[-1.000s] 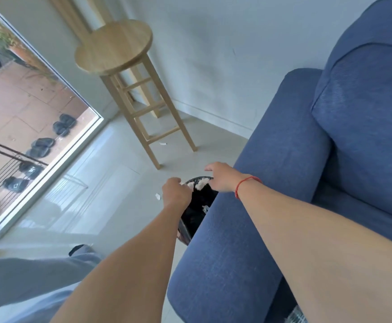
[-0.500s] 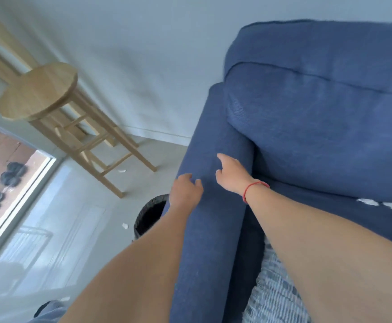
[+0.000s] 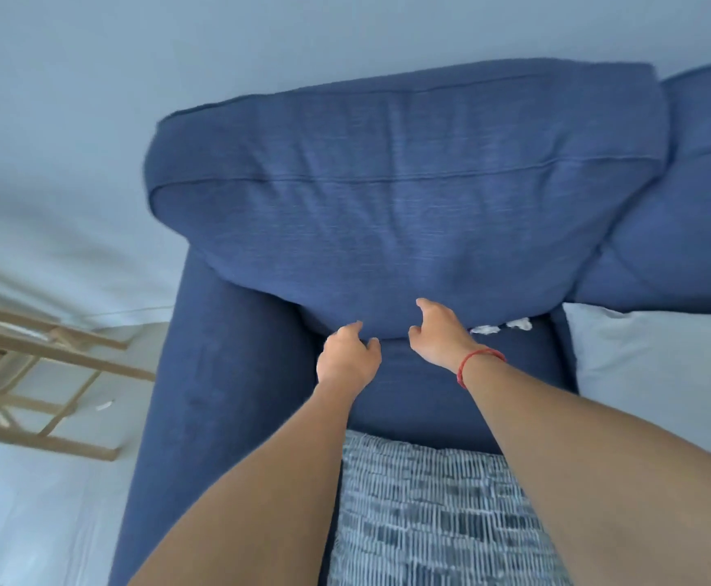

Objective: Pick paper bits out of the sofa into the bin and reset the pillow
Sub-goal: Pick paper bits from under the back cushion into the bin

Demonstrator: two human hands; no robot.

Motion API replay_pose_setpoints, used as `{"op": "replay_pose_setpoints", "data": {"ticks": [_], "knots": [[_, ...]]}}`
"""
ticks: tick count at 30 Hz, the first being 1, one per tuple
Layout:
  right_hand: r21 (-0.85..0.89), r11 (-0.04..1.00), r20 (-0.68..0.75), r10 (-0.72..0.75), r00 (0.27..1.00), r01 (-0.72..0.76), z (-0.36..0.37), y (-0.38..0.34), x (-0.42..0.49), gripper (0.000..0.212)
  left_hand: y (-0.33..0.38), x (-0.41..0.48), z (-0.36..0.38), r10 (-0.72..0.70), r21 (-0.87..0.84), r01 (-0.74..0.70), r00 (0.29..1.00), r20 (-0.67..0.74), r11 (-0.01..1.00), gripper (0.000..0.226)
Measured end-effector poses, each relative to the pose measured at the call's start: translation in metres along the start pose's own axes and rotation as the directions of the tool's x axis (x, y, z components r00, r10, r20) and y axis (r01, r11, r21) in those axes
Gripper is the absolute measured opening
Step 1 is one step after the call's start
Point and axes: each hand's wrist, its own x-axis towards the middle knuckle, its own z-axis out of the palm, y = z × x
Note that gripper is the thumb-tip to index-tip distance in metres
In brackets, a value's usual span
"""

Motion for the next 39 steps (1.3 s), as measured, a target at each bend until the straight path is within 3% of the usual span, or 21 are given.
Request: {"op": "replay_pose_setpoints", "data": {"ticks": [6,13,22,27,36,39], "knots": [[0.059,0.984,0.041,0.164,0.986,-0.167,-0.011,0.090,0.018,0.041,0.032,0.016,0.078,0.022,0.073,-0.031,0.991,0.131,0.997,0.053],[0.093,0.955,0.071,0.275,0.959,-0.281,-0.019,0.171,0.065,0.055,0.052,0.059,0.159,0.006,0.137,-0.050,0.952,0.306,0.989,0.055],[-0.035,0.979,0.093,0.204,0.975,-0.201,-0.011,0.243,0.146,0.057,0.093,0.130,0.245,0.203,0.212,-0.331,0.861,0.466,0.919,0.053],[-0.077,0.983,0.200,0.181,0.963,-0.169,-0.009,0.258,0.174,0.064,0.091,0.158,0.278,0.176,0.264,-0.347,0.843,0.508,0.900,0.063],[-0.327,0.939,0.254,0.193,0.948,-0.104,-0.008,0.259,0.190,0.041,0.089,0.179,0.295,0.082,0.337,-0.331,0.810,0.581,0.882,0.067],[-0.302,0.942,0.183,0.211,0.960,-0.149,-0.013,0.253,0.195,0.040,0.089,0.185,0.294,0.089,0.370,-0.363,0.806,0.586,0.855,0.067]]}}
